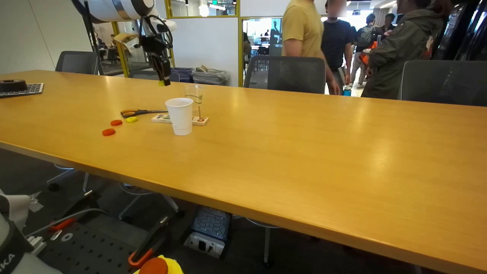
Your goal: Pick up the orange and yellow objects from the table and put them in the two cups
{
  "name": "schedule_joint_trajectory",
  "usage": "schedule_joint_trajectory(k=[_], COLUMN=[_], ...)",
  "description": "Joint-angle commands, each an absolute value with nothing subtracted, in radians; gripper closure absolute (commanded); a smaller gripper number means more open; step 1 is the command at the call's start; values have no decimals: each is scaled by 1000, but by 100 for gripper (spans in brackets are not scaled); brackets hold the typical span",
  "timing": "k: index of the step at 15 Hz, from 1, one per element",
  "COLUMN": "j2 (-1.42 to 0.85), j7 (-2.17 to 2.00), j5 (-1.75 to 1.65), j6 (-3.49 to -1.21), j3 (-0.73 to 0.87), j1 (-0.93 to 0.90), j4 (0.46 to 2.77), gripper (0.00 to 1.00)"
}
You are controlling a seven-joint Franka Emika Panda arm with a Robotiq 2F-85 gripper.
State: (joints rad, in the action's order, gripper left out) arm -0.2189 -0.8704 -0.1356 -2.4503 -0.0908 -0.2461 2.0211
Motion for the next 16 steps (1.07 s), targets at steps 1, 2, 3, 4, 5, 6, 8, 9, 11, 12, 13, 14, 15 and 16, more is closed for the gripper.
schedule_joint_trajectory(k=[1, 2, 3, 4, 5, 6, 8, 9, 11, 12, 13, 14, 15, 16], j2=[-277, -288, -311, -325, -349, -365, -399, -416, -444, -457, -466, -474, -480, -484], j7=[-847, -845, -848, -842, -845, -842, -845, -843, -838, -834, -827, -804, -796, -790], j5=[-155, -159, -163, -159, -162, -158, -163, -161, -154, -151, -149, -137, -133, -134], j6=[-2410, -2414, -2416, -2414, -2411, -2410, -2411, -2406, -2397, -2387, -2375, -2355, -2337, -2319], j3=[-73, -67, -59, -53, -42, -35, -12, -3, 12, 18, 21, 17, 17, 17], j1=[-237, -234, -234, -231, -231, -230, -231, -230, -229, -229, -228, -222, -221, -221], j4=[1892, 1874, 1847, 1829, 1802, 1783, 1747, 1727, 1693, 1678, 1667, 1654, 1644, 1635], gripper=[75, 75, 75, 75, 75, 75, 75, 75, 75, 75, 75, 75, 75, 75])
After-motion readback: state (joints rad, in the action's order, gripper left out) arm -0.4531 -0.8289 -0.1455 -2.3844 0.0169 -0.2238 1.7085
